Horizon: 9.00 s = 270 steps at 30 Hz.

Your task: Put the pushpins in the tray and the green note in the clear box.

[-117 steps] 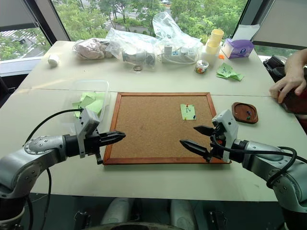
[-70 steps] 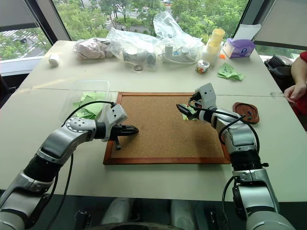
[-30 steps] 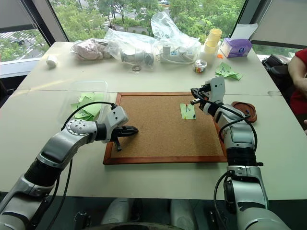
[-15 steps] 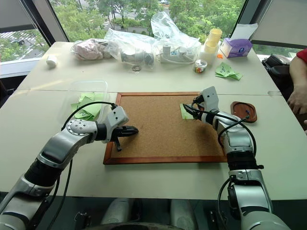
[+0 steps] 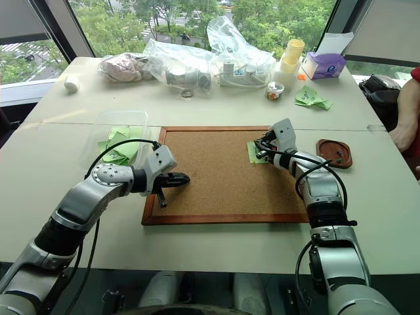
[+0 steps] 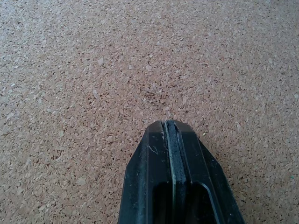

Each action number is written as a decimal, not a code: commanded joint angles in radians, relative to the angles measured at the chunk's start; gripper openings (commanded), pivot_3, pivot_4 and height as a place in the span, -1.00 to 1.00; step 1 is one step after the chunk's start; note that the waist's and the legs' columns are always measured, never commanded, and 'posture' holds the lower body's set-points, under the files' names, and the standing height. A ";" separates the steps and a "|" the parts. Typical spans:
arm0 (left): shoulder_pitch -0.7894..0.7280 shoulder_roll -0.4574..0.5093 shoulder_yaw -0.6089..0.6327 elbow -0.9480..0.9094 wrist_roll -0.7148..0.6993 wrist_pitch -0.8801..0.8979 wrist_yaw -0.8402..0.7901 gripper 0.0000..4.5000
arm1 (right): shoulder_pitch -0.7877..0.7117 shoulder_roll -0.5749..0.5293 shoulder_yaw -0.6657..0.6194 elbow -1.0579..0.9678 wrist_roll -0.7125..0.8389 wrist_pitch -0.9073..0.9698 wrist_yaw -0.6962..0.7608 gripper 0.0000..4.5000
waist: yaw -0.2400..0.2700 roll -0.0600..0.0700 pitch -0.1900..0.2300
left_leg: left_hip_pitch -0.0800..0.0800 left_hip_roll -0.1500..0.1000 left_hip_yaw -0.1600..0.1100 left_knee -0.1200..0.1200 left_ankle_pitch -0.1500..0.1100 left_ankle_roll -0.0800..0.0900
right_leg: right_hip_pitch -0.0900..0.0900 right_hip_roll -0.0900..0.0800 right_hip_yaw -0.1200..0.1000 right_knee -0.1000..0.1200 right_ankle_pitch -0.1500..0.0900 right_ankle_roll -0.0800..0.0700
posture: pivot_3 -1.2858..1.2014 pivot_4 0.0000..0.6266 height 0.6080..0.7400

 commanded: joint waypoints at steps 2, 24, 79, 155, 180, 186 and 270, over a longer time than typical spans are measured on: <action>0.027 0.003 -0.032 0.006 0.008 0.030 -0.010 -1.00 | -0.016 0.002 -0.010 -0.011 0.000 -0.019 0.005 -0.99 | 0.000 0.000 0.000 | 0.000 0.000 0.000 0.000 0.000 0.000 | 0.000 0.000 0.000 0.000 0.000 0.000 | 0.03 -0.52 0.97; 0.032 -0.005 -0.037 0.007 0.013 0.032 -0.006 -1.00 | -0.013 0.017 -0.117 -0.058 0.053 -0.107 -0.048 -0.99 | 0.002 0.002 0.000 | 0.000 0.000 0.000 0.000 0.000 0.000 | 0.000 0.000 0.000 0.000 0.000 0.000 | 0.03 -0.52 0.97; 0.008 -0.018 -0.045 0.009 0.034 0.028 -0.018 -1.00 | 0.249 -0.145 -0.322 -0.296 0.122 0.016 -0.214 0.96 | 0.004 0.008 -0.003 | 0.001 -0.001 0.000 0.000 0.000 0.000 | 0.001 0.000 0.001 0.000 0.000 0.000 | 0.03 -0.52 0.97; 0.016 -0.017 -0.058 0.016 0.057 0.013 -0.021 -1.00 | 0.168 -0.122 -0.330 -0.074 0.010 0.014 -0.445 0.07 | 0.004 0.011 -0.005 | 0.001 -0.001 0.000 0.000 0.000 0.001 | 0.002 0.001 0.002 -0.001 0.000 0.000 | 0.03 -0.52 0.97; 0.008 -0.019 -0.062 0.018 0.056 0.013 -0.025 -1.00 | 0.351 -0.041 0.000 -0.557 0.152 0.105 -0.083 0.98 | 0.007 0.011 -0.006 | 0.001 -0.002 -0.001 0.000 -0.002 0.003 | 0.002 0.000 0.001 -0.001 0.000 0.000 | 0.03 -0.52 0.97; 0.020 -0.017 -0.060 0.012 0.055 0.015 -0.021 -1.00 | 0.346 -0.039 0.005 -0.529 0.138 0.100 -0.066 0.98 | 0.006 0.011 -0.006 | 0.001 -0.001 -0.001 0.000 -0.001 0.003 | 0.002 0.000 0.001 -0.001 0.000 0.000 | 0.03 -0.52 0.97; -0.762 -0.709 0.610 1.170 -0.406 0.061 0.183 -0.95 | 0.233 -0.145 0.006 -0.769 0.106 0.099 0.032 -1.00 | 0.006 0.003 -0.002 | -0.002 -0.002 -0.003 0.001 0.000 0.000 | 0.000 0.002 -0.001 -0.003 0.000 0.001 | 0.03 -0.52 0.97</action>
